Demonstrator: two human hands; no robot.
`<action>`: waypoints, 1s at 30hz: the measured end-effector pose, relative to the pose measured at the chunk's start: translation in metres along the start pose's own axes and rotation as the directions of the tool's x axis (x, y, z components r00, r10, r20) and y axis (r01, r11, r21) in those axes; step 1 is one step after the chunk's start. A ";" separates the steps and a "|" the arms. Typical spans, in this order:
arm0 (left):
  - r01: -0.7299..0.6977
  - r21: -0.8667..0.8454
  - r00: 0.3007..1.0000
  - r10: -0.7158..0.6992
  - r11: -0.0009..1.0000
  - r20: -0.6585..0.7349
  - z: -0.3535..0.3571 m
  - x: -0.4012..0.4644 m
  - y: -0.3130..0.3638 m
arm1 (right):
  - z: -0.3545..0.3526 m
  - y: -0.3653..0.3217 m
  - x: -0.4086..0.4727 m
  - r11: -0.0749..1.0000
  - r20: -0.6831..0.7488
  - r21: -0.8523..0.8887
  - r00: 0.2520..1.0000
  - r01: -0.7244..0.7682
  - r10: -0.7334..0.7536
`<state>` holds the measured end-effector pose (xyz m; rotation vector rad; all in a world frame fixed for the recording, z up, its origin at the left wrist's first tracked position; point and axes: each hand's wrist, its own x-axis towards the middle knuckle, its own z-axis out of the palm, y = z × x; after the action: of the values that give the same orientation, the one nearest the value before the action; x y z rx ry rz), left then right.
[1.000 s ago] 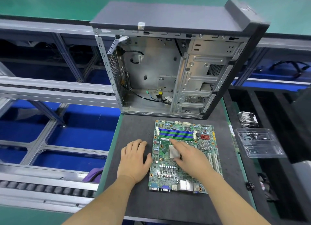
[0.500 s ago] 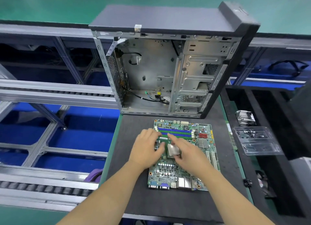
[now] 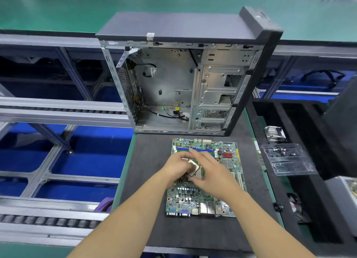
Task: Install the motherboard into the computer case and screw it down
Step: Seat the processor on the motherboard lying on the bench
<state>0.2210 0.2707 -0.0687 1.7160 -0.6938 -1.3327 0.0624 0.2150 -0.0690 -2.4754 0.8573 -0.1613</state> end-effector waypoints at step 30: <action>0.049 0.844 0.764 0.524 0.534 -0.376 -0.051 -0.018 -0.092 | 0.011 0.011 0.002 0.978 0.103 -0.206 0.994 -0.026 0.048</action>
<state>0.2589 0.3452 -0.1347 2.4651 -1.2369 -0.0949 0.0611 0.2106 -0.0845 -2.6280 0.9133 0.0771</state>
